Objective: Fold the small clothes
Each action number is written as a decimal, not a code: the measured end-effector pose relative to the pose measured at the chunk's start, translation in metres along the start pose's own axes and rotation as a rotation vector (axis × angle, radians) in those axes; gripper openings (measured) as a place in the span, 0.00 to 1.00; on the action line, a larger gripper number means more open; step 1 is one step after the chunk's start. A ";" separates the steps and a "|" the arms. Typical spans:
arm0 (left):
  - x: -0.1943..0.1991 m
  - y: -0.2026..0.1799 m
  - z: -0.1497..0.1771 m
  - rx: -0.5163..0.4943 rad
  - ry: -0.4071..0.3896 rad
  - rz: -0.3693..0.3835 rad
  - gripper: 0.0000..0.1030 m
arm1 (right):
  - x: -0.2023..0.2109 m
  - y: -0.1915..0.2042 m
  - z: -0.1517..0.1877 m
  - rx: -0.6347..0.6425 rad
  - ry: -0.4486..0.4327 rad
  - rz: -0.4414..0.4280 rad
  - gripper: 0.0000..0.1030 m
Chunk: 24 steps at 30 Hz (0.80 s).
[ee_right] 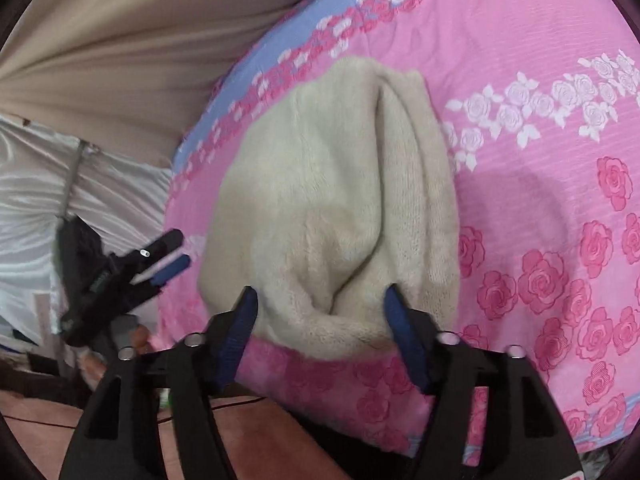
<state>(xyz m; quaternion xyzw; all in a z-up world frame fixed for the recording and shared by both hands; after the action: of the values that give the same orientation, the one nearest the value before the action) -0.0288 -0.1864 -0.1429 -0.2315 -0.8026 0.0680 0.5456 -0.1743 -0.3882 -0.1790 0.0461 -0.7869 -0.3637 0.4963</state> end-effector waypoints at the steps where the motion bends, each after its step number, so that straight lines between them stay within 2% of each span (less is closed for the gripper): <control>1: -0.003 0.001 0.004 -0.016 0.021 -0.008 0.86 | 0.006 0.006 0.001 0.011 -0.018 0.010 0.19; 3: -0.003 0.003 0.009 -0.038 0.035 -0.018 0.86 | 0.027 0.010 -0.002 0.040 -0.076 -0.003 0.16; 4: -0.003 0.005 0.011 -0.049 0.040 -0.024 0.86 | 0.029 0.004 0.002 0.054 -0.073 0.026 0.15; 6: -0.008 0.009 0.020 -0.075 0.065 -0.036 0.86 | 0.014 -0.021 0.016 0.094 -0.009 0.127 0.15; 7: -0.011 0.011 0.025 -0.083 0.080 -0.041 0.86 | -0.002 -0.037 0.030 0.087 0.060 0.147 0.15; 8: -0.013 0.011 0.030 -0.087 0.095 -0.031 0.85 | -0.010 -0.043 0.035 0.063 0.085 0.126 0.15; 10: -0.002 0.004 0.033 -0.134 0.086 0.008 0.85 | -0.003 -0.039 0.033 0.051 0.071 0.102 0.18; 13: 0.023 -0.015 0.044 -0.303 0.053 0.072 0.87 | 0.021 -0.016 0.012 0.089 0.020 0.057 0.25; 16: 0.019 -0.014 0.067 -0.443 0.057 0.016 0.87 | 0.023 -0.004 -0.009 0.131 0.013 0.069 0.26; 18: 0.008 -0.008 0.076 -0.468 0.036 -0.029 0.87 | 0.021 -0.004 -0.021 0.127 0.019 0.063 0.36; 19: 0.003 -0.006 0.077 -0.451 0.027 -0.030 0.84 | 0.016 -0.004 -0.023 0.118 0.032 0.062 0.45; 21: -0.012 -0.004 0.081 -0.390 0.044 -0.007 0.69 | -0.003 -0.012 -0.021 0.109 0.082 0.087 0.45; 22: -0.018 -0.006 0.084 -0.380 0.055 0.018 0.49 | -0.014 -0.004 -0.021 0.110 0.094 0.096 0.42; 23: -0.025 -0.007 0.087 -0.382 0.063 0.032 0.37 | -0.019 -0.004 -0.020 0.118 0.100 0.100 0.25; 24: -0.026 -0.003 0.086 -0.380 0.051 0.018 0.34 | -0.019 -0.003 -0.020 0.118 0.097 0.091 0.17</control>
<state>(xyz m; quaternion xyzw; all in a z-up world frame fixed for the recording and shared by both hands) -0.1003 -0.1885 -0.1981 -0.3392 -0.7848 -0.0857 0.5115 -0.1492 -0.3924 -0.1900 0.0572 -0.7833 -0.2911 0.5463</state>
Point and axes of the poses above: each gripper's, at about its wrist camera, not at the fingertips, and x roughly against the way its jaws point, y to its left, z to its underside, the point moved 9 cm from there along -x, roughly the way its jaws point, and after that the axes turned 6 degrees about -y, right-handed, at the moved point
